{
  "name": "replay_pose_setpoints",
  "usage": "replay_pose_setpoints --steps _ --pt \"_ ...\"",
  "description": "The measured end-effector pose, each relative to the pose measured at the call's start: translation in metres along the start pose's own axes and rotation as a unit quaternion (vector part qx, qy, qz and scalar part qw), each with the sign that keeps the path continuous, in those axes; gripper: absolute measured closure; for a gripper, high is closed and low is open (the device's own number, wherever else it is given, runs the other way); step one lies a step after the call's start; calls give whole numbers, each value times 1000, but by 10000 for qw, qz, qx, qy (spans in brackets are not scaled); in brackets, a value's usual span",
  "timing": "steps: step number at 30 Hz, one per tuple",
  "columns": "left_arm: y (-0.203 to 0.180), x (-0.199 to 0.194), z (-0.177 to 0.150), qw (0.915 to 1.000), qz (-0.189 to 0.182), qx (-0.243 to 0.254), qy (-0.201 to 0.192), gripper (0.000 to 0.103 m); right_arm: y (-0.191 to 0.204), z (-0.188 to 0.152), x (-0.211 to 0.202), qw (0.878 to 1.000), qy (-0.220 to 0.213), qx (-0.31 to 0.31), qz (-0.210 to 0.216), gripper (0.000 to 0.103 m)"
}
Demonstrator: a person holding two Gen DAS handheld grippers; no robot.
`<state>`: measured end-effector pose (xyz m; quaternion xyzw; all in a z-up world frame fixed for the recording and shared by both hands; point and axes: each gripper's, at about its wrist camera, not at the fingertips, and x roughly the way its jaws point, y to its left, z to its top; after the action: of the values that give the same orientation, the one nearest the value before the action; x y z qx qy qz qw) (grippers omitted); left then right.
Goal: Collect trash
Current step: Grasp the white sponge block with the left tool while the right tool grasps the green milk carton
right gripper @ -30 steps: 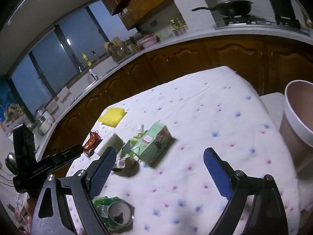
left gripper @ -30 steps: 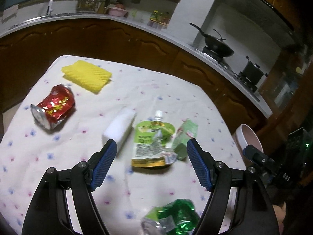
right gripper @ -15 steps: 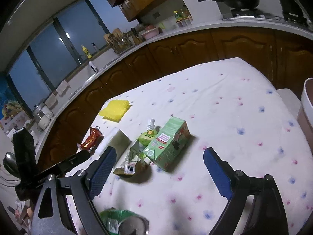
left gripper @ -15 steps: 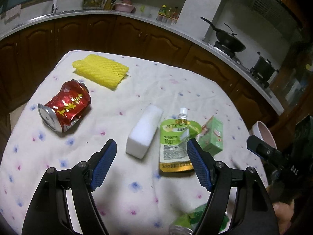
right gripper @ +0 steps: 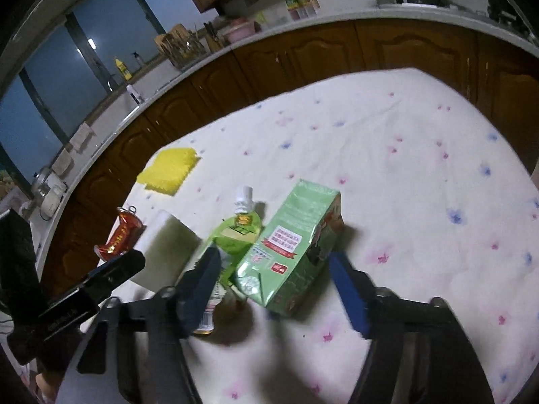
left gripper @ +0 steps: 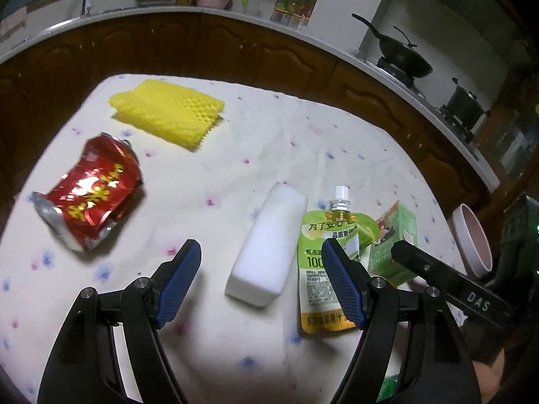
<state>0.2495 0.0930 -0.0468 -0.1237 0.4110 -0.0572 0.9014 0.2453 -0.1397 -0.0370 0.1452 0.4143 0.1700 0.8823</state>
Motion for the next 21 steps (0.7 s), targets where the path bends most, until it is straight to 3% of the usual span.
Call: replay_pose_setpoints --steps 2,3,4,6,14,15,17,20,21 --pt "-1 4 0 10000 -14 24 35 48 -1 -1 -4 9999 -80 -73 44 56" --pt "-2 7 -1 9999 -49 54 101 66 -1 -1 -8 9998 -119 -143 -3 62" --pt "-3 8 -1 9999 -54 74 140 68 -1 -1 -11 9998 -133 -174 -22 63" --pt "-6 7 -2 9999 -22 124 96 69 -5 -1 -17 9996 -159 -212 12 68" --pt "-20 -23 4 9994 -222 136 -208 69 -25 -5 -47 9991 -377 -167 44 72" --pt "-24 -26 5 9993 -255 155 -234 69 -27 -4 -50 9991 -386 -159 39 94" --pt "-34 -30 4 9988 -353 204 -264 69 -33 -3 -57 9991 -409 -109 74 103" --pt "-45 -33 4 9983 -392 296 -304 69 -36 -3 -59 9991 -368 -192 -83 102" --pt "-48 -34 5 9982 -407 306 -303 69 -38 -4 -59 9993 -328 -194 -37 96"
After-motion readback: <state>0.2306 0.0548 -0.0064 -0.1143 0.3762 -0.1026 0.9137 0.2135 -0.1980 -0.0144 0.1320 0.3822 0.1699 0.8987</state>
